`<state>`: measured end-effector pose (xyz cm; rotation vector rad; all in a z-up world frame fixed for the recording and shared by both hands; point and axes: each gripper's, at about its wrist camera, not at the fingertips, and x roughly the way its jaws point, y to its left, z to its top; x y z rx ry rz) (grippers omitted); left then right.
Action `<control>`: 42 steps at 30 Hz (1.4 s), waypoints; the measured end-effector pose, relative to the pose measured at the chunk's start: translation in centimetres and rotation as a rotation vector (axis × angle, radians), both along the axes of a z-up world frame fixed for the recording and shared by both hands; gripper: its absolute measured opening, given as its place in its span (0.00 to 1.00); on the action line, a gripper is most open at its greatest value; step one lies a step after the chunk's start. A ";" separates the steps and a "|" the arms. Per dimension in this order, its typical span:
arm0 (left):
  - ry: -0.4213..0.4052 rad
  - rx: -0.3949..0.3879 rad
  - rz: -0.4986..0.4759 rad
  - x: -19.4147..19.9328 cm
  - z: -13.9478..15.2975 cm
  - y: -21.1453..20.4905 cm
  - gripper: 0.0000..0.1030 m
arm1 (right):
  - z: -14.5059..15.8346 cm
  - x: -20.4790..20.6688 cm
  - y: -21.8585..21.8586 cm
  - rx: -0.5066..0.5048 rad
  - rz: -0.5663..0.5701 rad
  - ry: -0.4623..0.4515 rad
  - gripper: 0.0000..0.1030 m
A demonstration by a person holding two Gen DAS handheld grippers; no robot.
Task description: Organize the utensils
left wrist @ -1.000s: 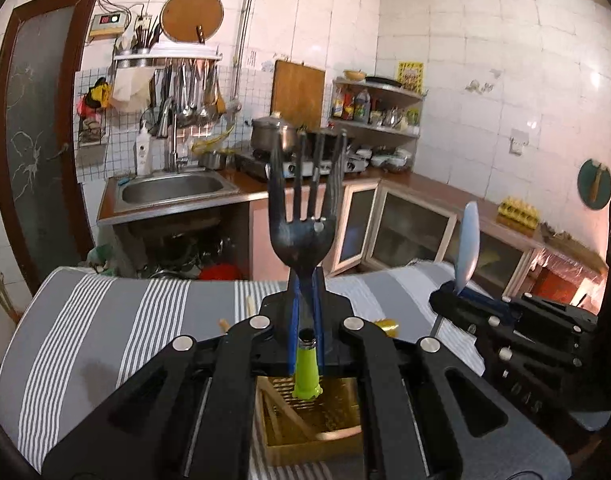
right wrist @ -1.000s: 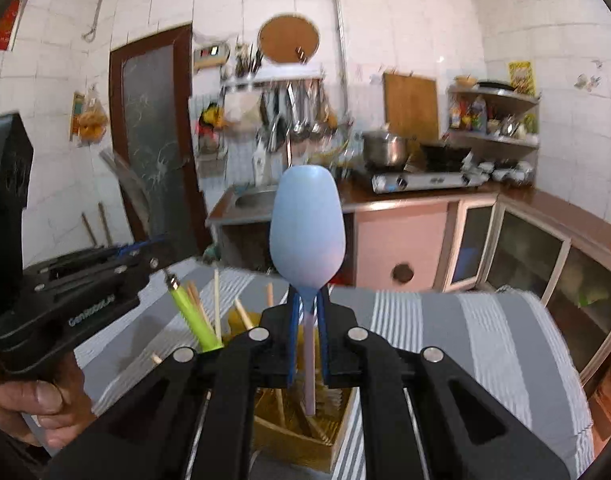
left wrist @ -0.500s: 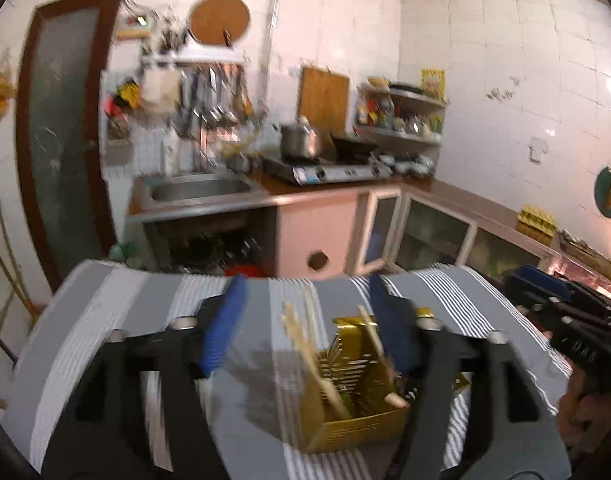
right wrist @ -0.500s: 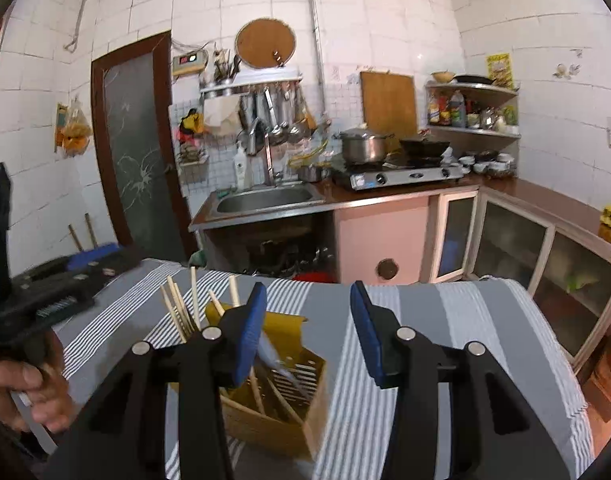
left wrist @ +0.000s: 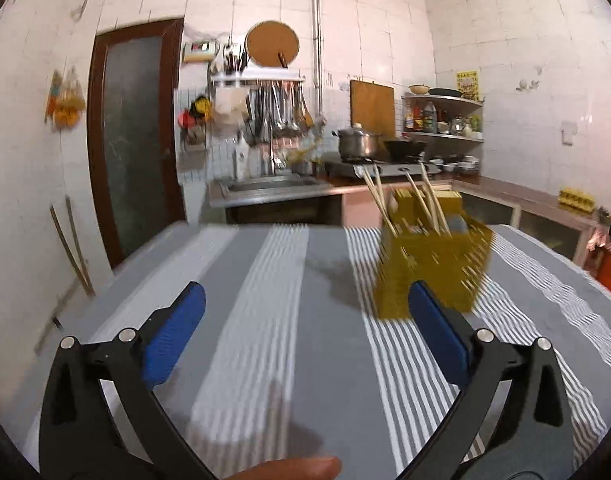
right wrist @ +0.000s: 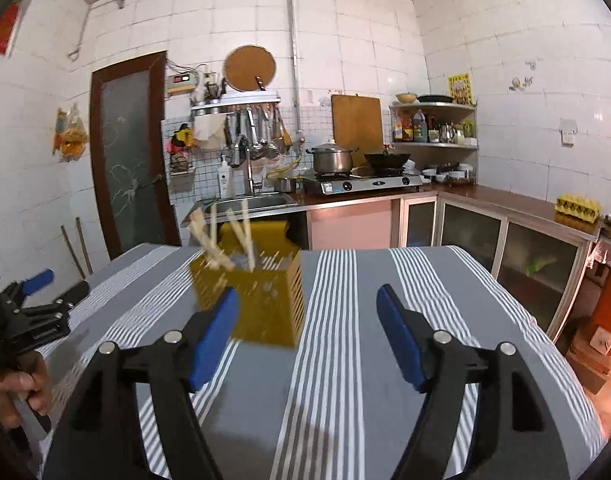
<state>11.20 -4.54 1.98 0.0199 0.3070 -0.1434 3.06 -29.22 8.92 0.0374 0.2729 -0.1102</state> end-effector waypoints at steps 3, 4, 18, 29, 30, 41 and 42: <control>-0.015 0.006 -0.002 -2.7 -1.7 0.5 0.95 | -2.6 -3.0 1.2 -0.034 -0.007 -0.006 0.71; -0.016 0.014 0.003 -3.2 -2.0 0.6 0.95 | -3.2 -3.4 1.2 -0.029 -0.014 -0.006 0.71; -0.136 0.077 0.041 -4.8 -3.7 -0.3 0.95 | -7.0 -3.0 -0.1 -0.098 -0.068 -0.072 0.71; -0.217 0.118 0.042 -6.3 -3.8 -1.1 0.95 | -7.4 -4.2 0.2 -0.106 -0.043 -0.119 0.76; -0.216 0.113 0.044 -6.3 -3.8 -0.9 0.95 | -7.4 -4.1 0.1 -0.103 -0.040 -0.114 0.76; -0.175 0.083 0.040 -5.3 -4.0 -0.1 0.95 | -7.6 -3.5 -0.5 -0.066 -0.042 -0.094 0.78; -0.172 0.082 0.038 -5.3 -4.0 -0.1 0.95 | -7.6 -3.5 -0.5 -0.066 -0.041 -0.093 0.79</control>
